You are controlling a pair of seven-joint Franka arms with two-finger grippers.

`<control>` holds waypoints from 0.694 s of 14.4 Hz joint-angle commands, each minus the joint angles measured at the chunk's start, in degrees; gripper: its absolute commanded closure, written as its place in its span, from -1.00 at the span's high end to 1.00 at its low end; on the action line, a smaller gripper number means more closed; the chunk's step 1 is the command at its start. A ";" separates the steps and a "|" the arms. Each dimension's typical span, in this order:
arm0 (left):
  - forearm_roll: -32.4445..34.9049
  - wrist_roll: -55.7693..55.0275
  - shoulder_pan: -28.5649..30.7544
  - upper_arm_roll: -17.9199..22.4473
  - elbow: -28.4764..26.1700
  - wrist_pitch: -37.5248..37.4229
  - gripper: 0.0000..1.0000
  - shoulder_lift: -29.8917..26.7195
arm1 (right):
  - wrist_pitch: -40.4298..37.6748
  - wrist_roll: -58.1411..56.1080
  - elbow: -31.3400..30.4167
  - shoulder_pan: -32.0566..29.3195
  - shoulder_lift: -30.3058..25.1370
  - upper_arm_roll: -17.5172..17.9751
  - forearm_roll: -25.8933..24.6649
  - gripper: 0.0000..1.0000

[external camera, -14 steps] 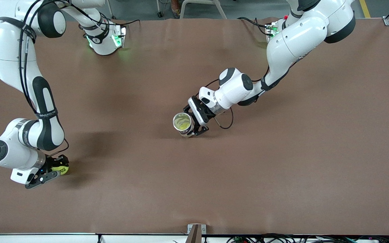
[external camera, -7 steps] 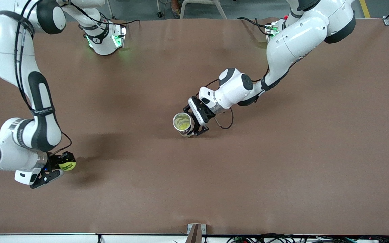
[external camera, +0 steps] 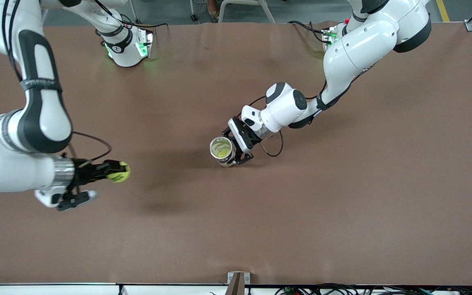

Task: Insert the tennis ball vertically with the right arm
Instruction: 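Carry the second ball over the can opening with the right gripper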

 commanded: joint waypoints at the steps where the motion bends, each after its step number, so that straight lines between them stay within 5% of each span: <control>1: -0.09 0.55 0.24 -0.49 0.05 0.94 0.60 0.16 | 2.99 8.27 -1.66 4.24 -0.47 1.08 8.34 -0.60; 6: -0.09 0.55 0.25 -0.49 0.05 0.94 0.60 0.16 | 13.97 22.50 -1.39 14.97 -0.03 0.99 8.62 -0.60; 10: -0.09 0.55 0.33 -0.49 0.14 0.94 0.60 0.16 | 15.14 24.20 -1.48 17.36 0.15 0.90 7.65 -0.58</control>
